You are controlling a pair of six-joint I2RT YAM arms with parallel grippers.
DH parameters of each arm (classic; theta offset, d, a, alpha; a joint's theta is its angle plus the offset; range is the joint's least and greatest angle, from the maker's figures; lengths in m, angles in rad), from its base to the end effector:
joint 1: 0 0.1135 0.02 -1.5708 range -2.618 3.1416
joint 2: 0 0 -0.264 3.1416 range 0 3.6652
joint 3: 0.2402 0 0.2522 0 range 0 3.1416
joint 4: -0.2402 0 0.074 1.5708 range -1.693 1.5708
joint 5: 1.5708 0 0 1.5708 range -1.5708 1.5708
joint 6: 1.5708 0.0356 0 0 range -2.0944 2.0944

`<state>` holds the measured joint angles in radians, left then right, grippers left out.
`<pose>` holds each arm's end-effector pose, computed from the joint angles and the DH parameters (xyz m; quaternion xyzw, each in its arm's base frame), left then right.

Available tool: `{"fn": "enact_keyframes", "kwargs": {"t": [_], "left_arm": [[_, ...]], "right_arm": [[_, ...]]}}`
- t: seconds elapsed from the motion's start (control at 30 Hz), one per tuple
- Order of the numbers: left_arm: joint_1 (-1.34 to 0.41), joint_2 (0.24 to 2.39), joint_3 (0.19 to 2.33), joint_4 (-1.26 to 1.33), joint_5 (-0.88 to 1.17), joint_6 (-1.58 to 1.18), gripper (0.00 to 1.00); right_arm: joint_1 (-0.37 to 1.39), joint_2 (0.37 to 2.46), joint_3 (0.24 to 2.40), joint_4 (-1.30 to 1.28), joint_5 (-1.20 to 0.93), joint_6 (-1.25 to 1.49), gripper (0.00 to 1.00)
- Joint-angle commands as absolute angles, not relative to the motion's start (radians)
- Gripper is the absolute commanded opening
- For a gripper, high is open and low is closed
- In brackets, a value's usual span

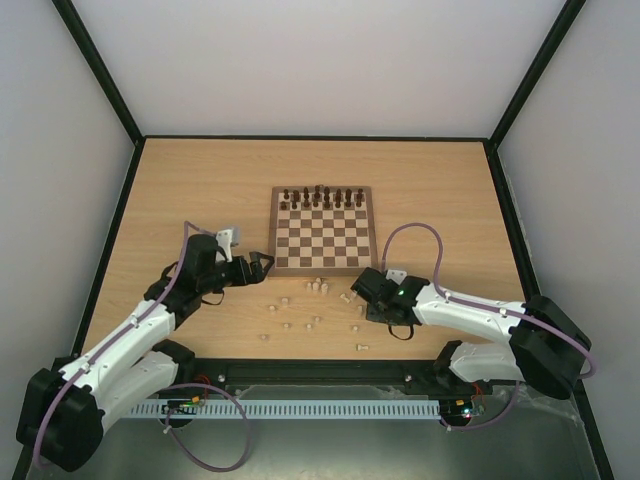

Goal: Set up the chess pieces on the board
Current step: Pick up the chess piece at the center of the board, then place the chess piece on the chessboard.

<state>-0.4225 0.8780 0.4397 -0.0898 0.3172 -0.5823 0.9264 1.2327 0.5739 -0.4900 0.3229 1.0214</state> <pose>0.1704 -0.0888 0.2127 0.0101 0.8598 -0.3568 0.3651 0.1334 0.1587 0.1617 0.0795 0.9624 0.0826 0.2462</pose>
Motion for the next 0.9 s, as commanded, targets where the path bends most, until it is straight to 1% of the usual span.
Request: {"fn": "enact_keyframes", "kwargs": {"t": [0.0, 0.13, 0.33, 0.53, 0.7, 0.77, 0.87], "left_arm": [[-0.427, 0.859, 0.423, -0.109, 0.305, -0.570, 0.99], [-0.426, 0.857, 0.420, -0.106, 0.296, -0.571, 0.99], [-0.426, 0.866, 0.426, -0.099, 0.296, -0.564, 0.99], [-0.431, 0.849, 0.420, -0.089, 0.319, -0.558, 0.99], [-0.447, 0.846, 0.421, -0.099, 0.297, -0.564, 0.99], [-0.449, 0.851, 0.418, -0.097, 0.287, -0.575, 0.99], [-0.454, 0.853, 0.406, -0.079, 0.285, -0.597, 0.99]], "right_arm": [[0.939, 1.242, 0.554, -0.516, 0.328, 1.050, 0.24], [0.940, 1.229, 0.559, -0.532, 0.348, 1.054, 0.14], [0.939, 1.236, 0.621, -0.568, 0.418, 1.039, 0.07], [0.899, 1.241, 0.764, -0.615, 0.473, 0.935, 0.07], [0.753, 1.289, 0.863, -0.567, 0.426, 0.757, 0.07], [0.690, 1.343, 0.902, -0.536, 0.376, 0.688, 0.07], [0.642, 1.434, 0.968, -0.505, 0.326, 0.610, 0.07]]}}
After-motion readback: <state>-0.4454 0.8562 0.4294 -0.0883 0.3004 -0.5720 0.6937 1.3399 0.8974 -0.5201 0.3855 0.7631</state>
